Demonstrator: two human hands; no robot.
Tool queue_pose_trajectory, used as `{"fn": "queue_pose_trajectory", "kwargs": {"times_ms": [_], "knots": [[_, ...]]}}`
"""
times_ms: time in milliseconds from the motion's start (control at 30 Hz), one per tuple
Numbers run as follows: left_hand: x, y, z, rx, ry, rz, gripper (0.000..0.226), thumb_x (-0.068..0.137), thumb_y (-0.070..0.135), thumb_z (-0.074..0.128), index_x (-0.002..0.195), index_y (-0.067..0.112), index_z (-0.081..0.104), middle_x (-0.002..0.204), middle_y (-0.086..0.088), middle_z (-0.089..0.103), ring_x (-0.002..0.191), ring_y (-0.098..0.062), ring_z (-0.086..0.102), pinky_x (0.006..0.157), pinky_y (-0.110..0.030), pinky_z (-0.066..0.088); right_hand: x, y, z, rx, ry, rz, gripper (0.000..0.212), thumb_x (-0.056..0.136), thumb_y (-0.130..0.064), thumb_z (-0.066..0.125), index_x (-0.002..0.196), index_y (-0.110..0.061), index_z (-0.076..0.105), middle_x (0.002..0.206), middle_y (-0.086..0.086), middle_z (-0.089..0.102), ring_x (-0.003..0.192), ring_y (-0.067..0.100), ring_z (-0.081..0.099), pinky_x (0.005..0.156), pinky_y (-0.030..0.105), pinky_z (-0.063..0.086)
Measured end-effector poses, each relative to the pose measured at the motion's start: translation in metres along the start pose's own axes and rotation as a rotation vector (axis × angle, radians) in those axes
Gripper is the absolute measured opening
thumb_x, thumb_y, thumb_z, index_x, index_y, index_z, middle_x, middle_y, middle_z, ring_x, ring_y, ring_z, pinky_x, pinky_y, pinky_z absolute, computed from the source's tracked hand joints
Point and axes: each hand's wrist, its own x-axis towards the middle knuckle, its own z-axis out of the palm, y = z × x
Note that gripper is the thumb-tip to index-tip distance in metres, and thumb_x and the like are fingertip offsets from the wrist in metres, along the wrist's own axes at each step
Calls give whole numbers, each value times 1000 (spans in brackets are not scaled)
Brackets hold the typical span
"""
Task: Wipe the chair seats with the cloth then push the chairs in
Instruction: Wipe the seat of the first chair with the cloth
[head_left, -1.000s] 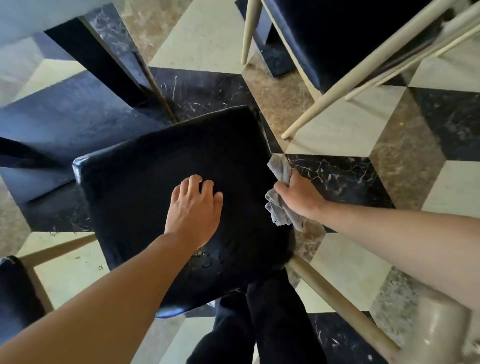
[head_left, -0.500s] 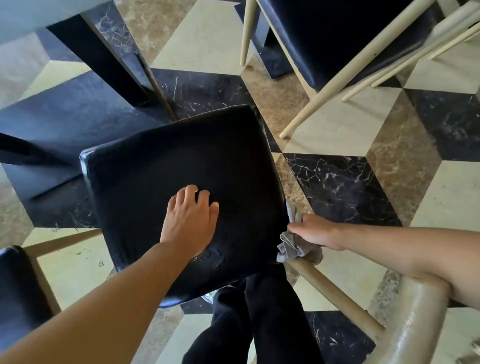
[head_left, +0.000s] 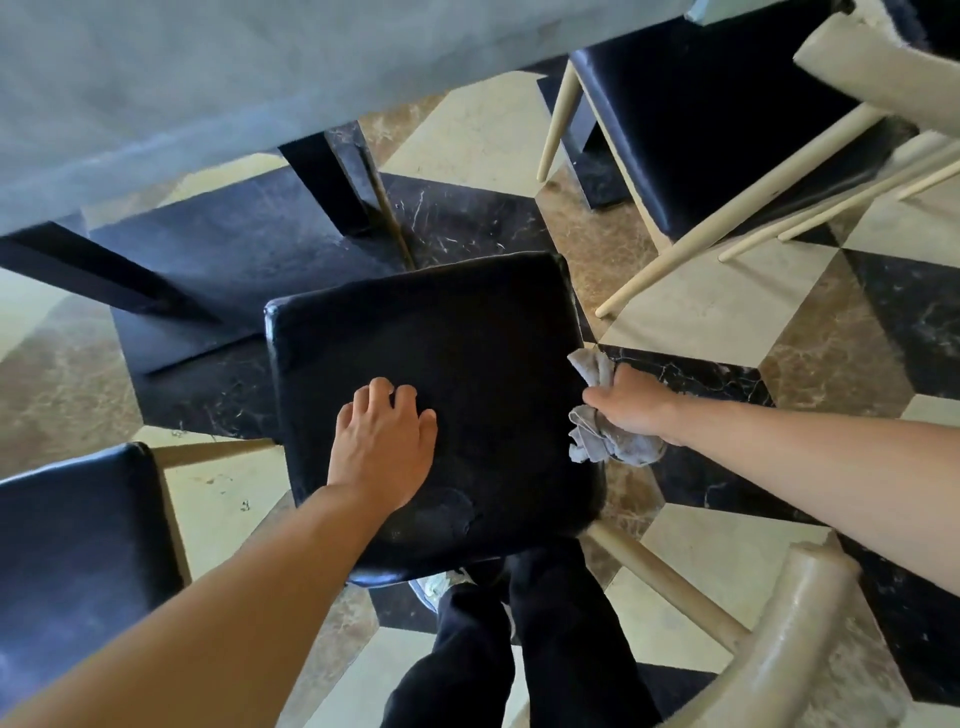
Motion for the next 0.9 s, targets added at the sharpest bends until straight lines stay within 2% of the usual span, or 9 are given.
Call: {"fn": "queue_pose_trajectory", "kwargs": {"times_ms": [33, 100, 167, 233, 333, 433, 500, 700, 900], "knots": [[-7, -5, -6, -10, 9, -22, 43, 98, 41, 34, 126, 12, 53, 127, -10, 49, 118, -30, 47, 101, -44, 38, -7, -10, -1, -18, 23, -30, 23, 93, -34, 57, 93, -13, 47, 87, 2, 54, 82, 19, 53, 56, 26, 32], [-22, -15, -16, -31, 32, -66, 43, 98, 41, 35, 126, 13, 52, 126, -10, 49, 117, -30, 47, 100, -44, 39, -22, -29, -2, -26, 29, -76, 23, 92, -35, 56, 93, -14, 49, 87, 1, 55, 82, 18, 56, 58, 27, 35], [-39, -26, -25, -47, 44, -101, 43, 98, 41, 36, 125, 13, 52, 125, -10, 49, 117, -30, 47, 99, -44, 39, -41, -46, -1, -15, 21, -97, 29, 89, -40, 56, 101, -14, 53, 96, 4, 60, 93, 23, 59, 72, 33, 46], [-57, -36, -37, -55, 45, -129, 43, 97, 41, 37, 126, 13, 51, 125, -10, 49, 117, -31, 46, 100, -45, 38, -61, -63, 4, -23, 23, -127, 47, 88, -48, 54, 120, -13, 53, 110, 4, 60, 106, 26, 58, 88, 40, 47], [-90, -53, -50, -94, 17, -218, 40, 96, 38, 39, 125, 12, 50, 124, -11, 48, 116, -33, 44, 100, -47, 38, -95, -83, 17, 77, -5, -180, 51, 89, -48, 55, 128, -15, 51, 113, 0, 59, 103, 19, 55, 83, 34, 41], [-132, -70, -61, -95, -7, -306, 37, 92, 32, 44, 121, 11, 51, 123, -13, 48, 115, -34, 43, 96, -48, 38, -137, -93, 34, 163, -43, -201, 42, 89, -45, 56, 120, -18, 54, 109, -2, 62, 100, 17, 58, 82, 33, 44], [-146, -73, -71, -96, -14, -334, 34, 89, 27, 48, 118, 10, 50, 121, -15, 48, 113, -36, 43, 92, -49, 39, -158, -95, 42, 181, -42, -207, 33, 89, -44, 55, 112, -21, 56, 103, -4, 63, 94, 13, 60, 72, 29, 44], [-168, -75, -90, 94, 21, -204, 25, 79, 14, 53, 103, 10, 53, 105, -14, 52, 99, -36, 50, 83, -47, 41, -204, -89, 58, 191, -25, -158, 33, 90, -47, 55, 111, -21, 55, 100, -5, 62, 87, 8, 58, 68, 27, 43], [-179, -84, -94, 131, 113, -158, 23, 76, 17, 58, 98, 11, 56, 100, -13, 55, 94, -34, 52, 80, -44, 42, -225, -87, 72, 138, 36, -193, 33, 92, -44, 55, 115, -20, 54, 97, -6, 60, 82, 4, 55, 59, 22, 36]]}}
